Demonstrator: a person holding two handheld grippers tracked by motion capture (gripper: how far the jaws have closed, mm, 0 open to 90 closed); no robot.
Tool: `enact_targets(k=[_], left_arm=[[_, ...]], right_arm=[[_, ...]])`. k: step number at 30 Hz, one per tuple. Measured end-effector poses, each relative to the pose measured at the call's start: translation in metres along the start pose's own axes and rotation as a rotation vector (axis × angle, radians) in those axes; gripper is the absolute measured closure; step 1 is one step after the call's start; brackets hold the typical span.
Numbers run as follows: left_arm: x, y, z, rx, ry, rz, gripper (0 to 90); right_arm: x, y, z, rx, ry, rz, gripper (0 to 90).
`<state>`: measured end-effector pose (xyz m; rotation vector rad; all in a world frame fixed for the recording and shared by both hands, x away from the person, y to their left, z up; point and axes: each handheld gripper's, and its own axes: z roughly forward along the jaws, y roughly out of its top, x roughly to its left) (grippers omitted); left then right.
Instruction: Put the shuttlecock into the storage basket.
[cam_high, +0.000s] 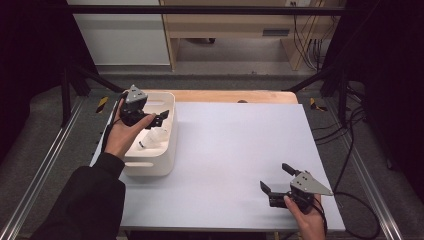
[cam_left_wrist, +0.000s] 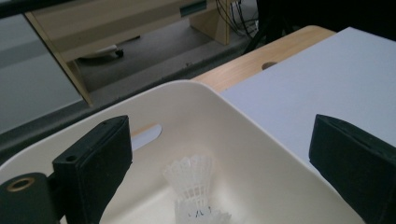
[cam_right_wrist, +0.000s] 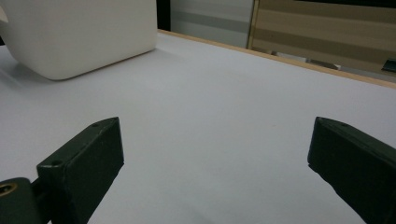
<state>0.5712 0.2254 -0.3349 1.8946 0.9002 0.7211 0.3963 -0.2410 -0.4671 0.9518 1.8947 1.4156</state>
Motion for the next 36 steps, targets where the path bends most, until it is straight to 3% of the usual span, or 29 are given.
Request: enact_targets(k=[7, 11, 36], left_arm=[[-0.011, 0.01, -0.014, -0.121, 0.014, 0.015, 5.1], [-0.02, 0.014, -0.02, -0.172, -0.005, 0.008, 4.0], [-0.081, 0.022, -0.025, -0.253, -0.163, 0.03, 2.9]], right_arm=[[0.0, 0.0, 0.0, -0.001, 0.0, -0.001, 3.6], [0.0, 0.0, 0.0, -0.001, 0.0, -0.001, 3.6], [0.0, 0.0, -0.001, -0.003, -0.003, -0.004, 3.4]])
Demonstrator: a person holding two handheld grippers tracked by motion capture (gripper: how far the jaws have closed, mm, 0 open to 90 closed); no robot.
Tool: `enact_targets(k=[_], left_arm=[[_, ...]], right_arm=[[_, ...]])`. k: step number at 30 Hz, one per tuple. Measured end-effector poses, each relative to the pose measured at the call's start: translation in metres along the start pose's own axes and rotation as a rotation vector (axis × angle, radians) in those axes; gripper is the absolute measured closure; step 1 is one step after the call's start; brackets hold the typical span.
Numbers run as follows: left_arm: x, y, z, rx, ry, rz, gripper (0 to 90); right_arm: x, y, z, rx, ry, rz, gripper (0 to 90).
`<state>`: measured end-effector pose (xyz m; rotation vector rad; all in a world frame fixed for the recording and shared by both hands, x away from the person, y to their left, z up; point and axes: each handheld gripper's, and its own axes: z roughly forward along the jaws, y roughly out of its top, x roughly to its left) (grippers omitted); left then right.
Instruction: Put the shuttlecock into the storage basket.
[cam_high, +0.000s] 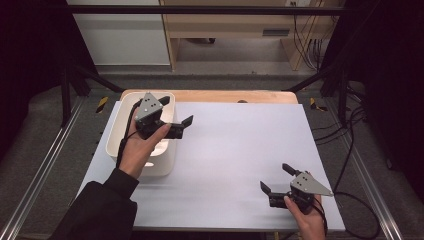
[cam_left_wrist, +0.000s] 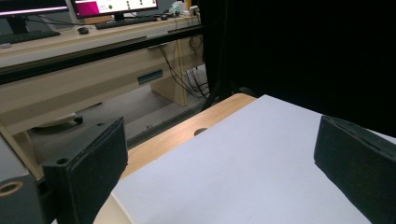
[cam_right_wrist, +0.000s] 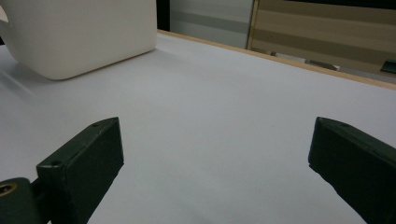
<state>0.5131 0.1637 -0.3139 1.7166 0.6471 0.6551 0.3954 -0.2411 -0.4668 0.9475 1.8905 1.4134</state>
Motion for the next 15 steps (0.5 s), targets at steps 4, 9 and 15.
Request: enact_targets(k=[4, 9, 15], left_arm=[[-0.008, -0.002, 0.003, -0.003, -0.016, 0.0, 2.8], [-0.016, -0.003, 0.007, -0.008, -0.029, 0.005, 2.8], [-0.025, -0.004, 0.011, -0.02, -0.046, 0.009, 2.8]], right_arm=[[0.0, 0.0, 0.0, -0.001, -0.001, 0.0, 3.3], [-0.001, 0.0, 0.0, 0.0, -0.001, 0.001, 3.3], [-0.001, 0.0, 0.0, 0.0, 0.0, 0.002, 3.3]])
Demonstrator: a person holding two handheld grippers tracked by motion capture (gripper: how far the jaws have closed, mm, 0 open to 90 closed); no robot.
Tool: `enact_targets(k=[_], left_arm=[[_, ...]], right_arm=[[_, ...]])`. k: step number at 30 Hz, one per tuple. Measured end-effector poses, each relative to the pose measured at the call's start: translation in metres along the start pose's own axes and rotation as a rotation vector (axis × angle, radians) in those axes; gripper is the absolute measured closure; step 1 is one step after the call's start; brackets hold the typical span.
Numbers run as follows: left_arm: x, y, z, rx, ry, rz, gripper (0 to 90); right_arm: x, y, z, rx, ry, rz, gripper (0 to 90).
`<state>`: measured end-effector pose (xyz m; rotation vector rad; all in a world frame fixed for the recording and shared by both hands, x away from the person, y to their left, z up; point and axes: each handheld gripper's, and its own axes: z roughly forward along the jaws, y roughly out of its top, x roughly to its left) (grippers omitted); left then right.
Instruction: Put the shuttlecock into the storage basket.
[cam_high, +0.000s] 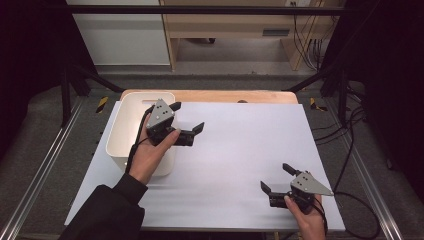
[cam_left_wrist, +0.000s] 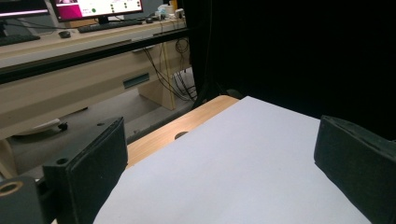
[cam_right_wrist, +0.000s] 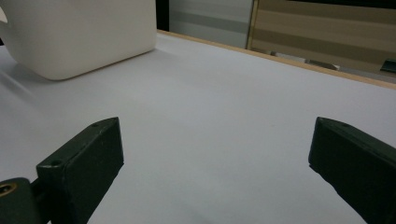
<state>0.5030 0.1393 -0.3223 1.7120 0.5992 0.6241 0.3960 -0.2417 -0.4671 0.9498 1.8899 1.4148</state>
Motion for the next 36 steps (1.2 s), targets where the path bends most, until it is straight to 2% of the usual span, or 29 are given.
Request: enact_targets(k=[7, 13, 21, 31, 36], left_arm=[[-0.009, -0.003, 0.007, -0.013, -0.03, -0.025, 2.8], [-0.015, -0.002, 0.01, -0.056, -0.049, -0.056, 2.8], [-0.017, 0.002, 0.008, -0.117, -0.04, -0.078, 2.8], [-0.021, 0.004, 0.006, -0.144, -0.05, -0.097, 2.5], [-0.024, 0.002, 0.005, -0.146, -0.053, -0.093, 2.3]], right_arm=[[0.0, 0.0, 0.0, -0.001, 0.0, 0.0, 3.3], [0.0, 0.0, 0.0, 0.0, 0.0, -0.001, 3.3], [-0.001, 0.0, -0.001, -0.001, -0.002, 0.001, 3.2], [-0.001, 0.0, -0.002, -0.002, -0.004, -0.001, 3.2], [-0.002, 0.0, -0.002, -0.001, -0.003, -0.003, 3.2]])
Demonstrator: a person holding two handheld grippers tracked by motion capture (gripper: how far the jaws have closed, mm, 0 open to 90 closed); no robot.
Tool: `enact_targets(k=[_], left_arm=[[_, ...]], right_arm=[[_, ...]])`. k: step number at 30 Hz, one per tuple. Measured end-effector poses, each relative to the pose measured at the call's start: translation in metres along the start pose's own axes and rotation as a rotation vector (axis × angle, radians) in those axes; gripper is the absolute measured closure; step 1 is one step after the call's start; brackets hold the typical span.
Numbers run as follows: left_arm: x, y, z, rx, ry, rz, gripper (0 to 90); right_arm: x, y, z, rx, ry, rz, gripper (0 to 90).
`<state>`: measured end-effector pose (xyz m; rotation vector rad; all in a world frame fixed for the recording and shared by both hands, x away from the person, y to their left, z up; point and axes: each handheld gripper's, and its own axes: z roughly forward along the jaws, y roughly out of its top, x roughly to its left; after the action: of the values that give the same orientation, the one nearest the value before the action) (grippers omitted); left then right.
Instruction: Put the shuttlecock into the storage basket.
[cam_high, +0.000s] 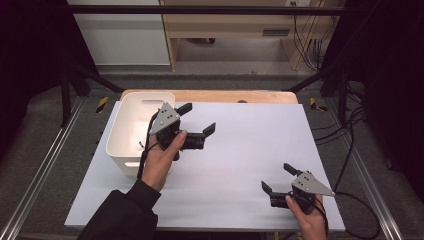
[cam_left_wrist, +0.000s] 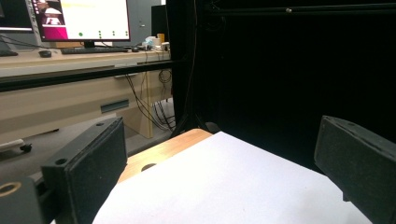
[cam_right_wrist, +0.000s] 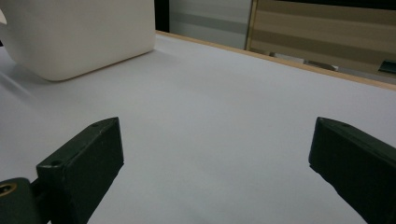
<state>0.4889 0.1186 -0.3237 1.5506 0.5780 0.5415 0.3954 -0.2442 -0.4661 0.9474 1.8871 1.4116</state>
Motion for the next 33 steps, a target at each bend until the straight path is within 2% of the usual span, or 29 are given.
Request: enact_targets(k=[6, 10, 13, 16, 23, 29, 33], left_arm=[[-0.004, -0.006, -0.004, 0.004, -0.005, -0.011, 2.2], [-0.008, -0.01, -0.009, 0.004, 0.006, 0.003, 2.1], [-0.01, -0.015, -0.014, 0.007, -0.001, -0.011, 2.1], [-0.017, -0.021, -0.019, 0.024, -0.006, 0.009, 2.1], [-0.034, -0.035, -0.035, 0.03, -0.035, 0.036, 2.1], [-0.048, -0.047, -0.05, 0.041, -0.061, 0.045, 2.1], [-0.052, -0.055, -0.06, 0.043, -0.058, 0.053, 2.1]], right_arm=[[0.0, 0.0, 0.0, -0.001, -0.001, -0.001, 3.3], [0.0, 0.0, 0.0, -0.001, 0.0, -0.002, 3.3], [0.0, 0.0, 0.0, -0.001, 0.0, -0.003, 3.3], [0.0, 0.0, -0.001, 0.0, 0.002, -0.003, 3.4], [0.0, 0.0, 0.0, 0.001, 0.002, -0.008, 3.4], [0.0, 0.0, -0.001, 0.0, 0.0, -0.004, 3.4], [0.001, 0.0, 0.0, 0.003, 0.003, -0.009, 3.4]])
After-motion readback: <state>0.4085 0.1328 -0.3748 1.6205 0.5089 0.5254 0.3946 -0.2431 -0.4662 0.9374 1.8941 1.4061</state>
